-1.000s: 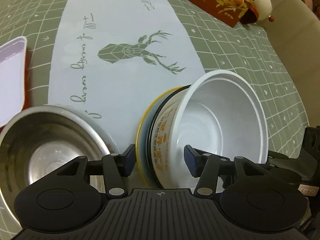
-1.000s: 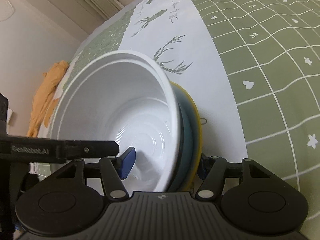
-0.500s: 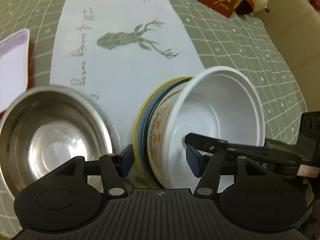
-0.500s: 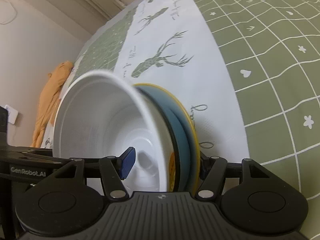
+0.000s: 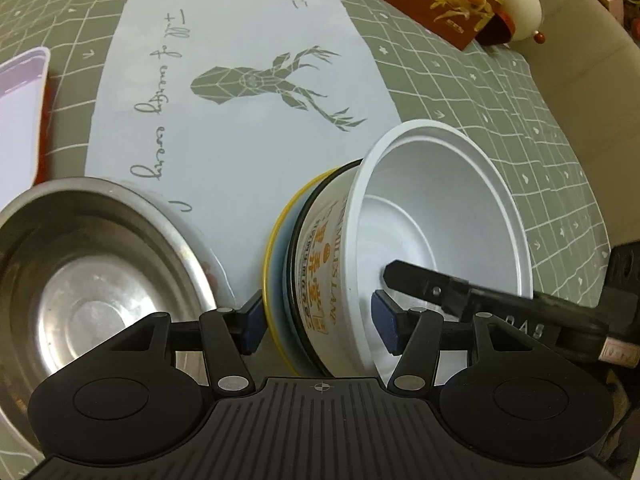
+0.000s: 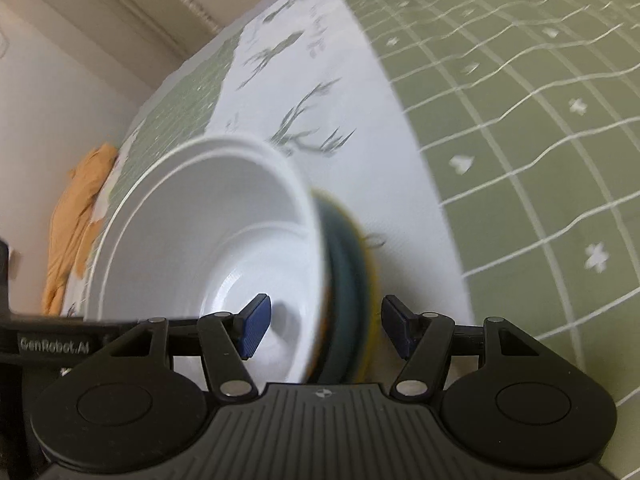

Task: Organize plates and bowls
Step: 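Lift the bowl stack with both grippers and tilt it up, then carry the bowl stack with both grippers and lower it into the steel bowl, then open both grippers and withdraw them from the stacked bowls, then grasp the red-and-white rectangular tray rim with the right gripper while the left gripper grips it too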

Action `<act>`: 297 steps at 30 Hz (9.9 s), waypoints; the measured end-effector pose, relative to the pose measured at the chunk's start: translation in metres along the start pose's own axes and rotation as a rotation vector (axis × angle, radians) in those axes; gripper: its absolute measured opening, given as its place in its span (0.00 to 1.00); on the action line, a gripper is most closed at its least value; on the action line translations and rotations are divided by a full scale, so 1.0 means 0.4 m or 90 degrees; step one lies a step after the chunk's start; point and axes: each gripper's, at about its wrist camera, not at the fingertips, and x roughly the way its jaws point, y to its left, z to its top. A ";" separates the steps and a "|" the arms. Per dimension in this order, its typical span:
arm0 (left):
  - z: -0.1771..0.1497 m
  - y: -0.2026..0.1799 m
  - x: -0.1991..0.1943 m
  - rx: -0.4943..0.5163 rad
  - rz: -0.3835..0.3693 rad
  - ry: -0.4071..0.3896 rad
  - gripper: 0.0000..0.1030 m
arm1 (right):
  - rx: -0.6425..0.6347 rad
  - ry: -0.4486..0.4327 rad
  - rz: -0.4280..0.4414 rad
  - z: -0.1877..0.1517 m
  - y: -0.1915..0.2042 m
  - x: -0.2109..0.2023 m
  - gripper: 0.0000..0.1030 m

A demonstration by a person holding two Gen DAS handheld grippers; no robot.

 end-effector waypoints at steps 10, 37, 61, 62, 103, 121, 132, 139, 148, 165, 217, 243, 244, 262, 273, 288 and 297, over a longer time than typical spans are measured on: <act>-0.014 0.006 -0.013 -0.035 -0.020 -0.005 0.60 | 0.009 0.046 0.067 0.005 -0.009 0.022 0.62; -0.024 -0.023 -0.024 -0.015 0.034 0.031 0.59 | 0.000 0.049 0.054 -0.001 -0.001 0.015 0.62; 0.002 -0.026 -0.006 -0.002 0.042 0.026 0.60 | -0.022 0.107 0.033 0.025 -0.001 0.027 0.62; 0.002 -0.027 -0.006 -0.001 0.042 0.026 0.60 | -0.021 0.107 0.032 0.026 -0.001 0.028 0.62; 0.029 -0.033 -0.043 -0.029 0.036 0.060 0.57 | 0.060 0.143 0.026 0.032 0.015 -0.001 0.55; -0.020 0.112 -0.299 -0.064 0.030 -0.034 0.57 | -0.040 0.128 0.041 0.035 0.273 -0.055 0.56; -0.070 0.359 -0.277 -0.151 0.024 -0.019 0.57 | -0.086 0.227 0.023 -0.012 0.449 0.151 0.56; -0.076 0.428 -0.240 -0.168 -0.006 -0.013 0.56 | -0.095 0.252 -0.013 -0.028 0.476 0.227 0.57; -0.078 0.431 -0.232 -0.154 -0.012 -0.010 0.54 | -0.142 0.247 -0.051 -0.020 0.495 0.227 0.59; -0.087 0.447 -0.248 -0.135 -0.015 -0.001 0.42 | -0.161 0.272 -0.056 -0.011 0.513 0.236 0.60; -0.110 0.401 -0.363 -0.110 0.022 -0.250 0.33 | -0.248 -0.078 -0.171 -0.173 0.477 0.033 0.64; -0.090 0.495 -0.374 -0.071 -0.043 -0.256 0.31 | -0.296 -0.083 -0.216 -0.034 0.573 0.089 0.64; -0.089 0.500 -0.374 -0.070 -0.054 -0.251 0.31 | -0.298 -0.084 -0.216 -0.034 0.573 0.091 0.64; 0.027 0.746 -0.316 -0.281 -0.019 -0.307 0.31 | -0.260 0.158 -0.196 0.185 0.797 0.290 0.69; 0.059 0.780 -0.223 -0.289 0.003 -0.251 0.31 | -0.296 0.280 -0.290 0.213 0.838 0.585 0.58; 0.075 0.816 -0.172 -0.308 -0.039 -0.225 0.26 | -0.345 0.370 -0.311 0.175 0.858 0.715 0.40; -0.006 0.775 -0.385 -0.281 -0.085 -0.377 0.26 | -0.346 0.264 -0.236 0.179 0.940 0.531 0.38</act>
